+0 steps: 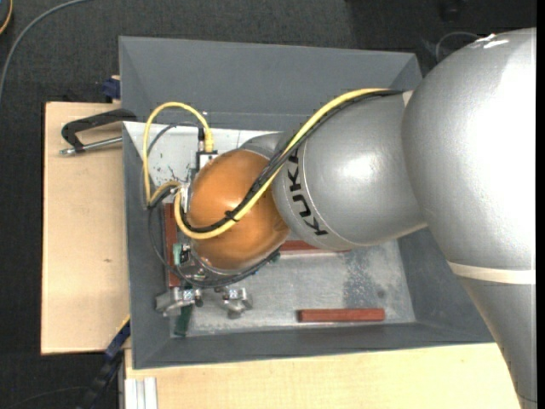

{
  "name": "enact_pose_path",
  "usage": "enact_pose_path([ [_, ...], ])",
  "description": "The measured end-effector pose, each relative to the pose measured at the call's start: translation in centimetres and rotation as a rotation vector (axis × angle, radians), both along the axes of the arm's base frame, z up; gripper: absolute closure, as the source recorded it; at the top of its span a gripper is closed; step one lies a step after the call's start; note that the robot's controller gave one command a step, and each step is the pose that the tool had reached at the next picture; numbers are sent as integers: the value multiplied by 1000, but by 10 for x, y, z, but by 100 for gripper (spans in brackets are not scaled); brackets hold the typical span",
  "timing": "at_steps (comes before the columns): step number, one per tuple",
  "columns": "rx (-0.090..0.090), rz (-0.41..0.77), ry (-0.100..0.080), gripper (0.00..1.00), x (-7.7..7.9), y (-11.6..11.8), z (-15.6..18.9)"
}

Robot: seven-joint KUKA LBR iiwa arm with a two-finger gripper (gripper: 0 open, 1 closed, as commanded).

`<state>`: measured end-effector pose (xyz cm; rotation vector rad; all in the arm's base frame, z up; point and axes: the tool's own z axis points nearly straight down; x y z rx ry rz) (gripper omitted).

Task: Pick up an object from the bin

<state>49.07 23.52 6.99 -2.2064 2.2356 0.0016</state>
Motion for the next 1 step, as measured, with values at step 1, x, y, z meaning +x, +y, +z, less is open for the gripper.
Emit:
enact_pose_path([
  [1,2,1,0,100,0,1,0],
])
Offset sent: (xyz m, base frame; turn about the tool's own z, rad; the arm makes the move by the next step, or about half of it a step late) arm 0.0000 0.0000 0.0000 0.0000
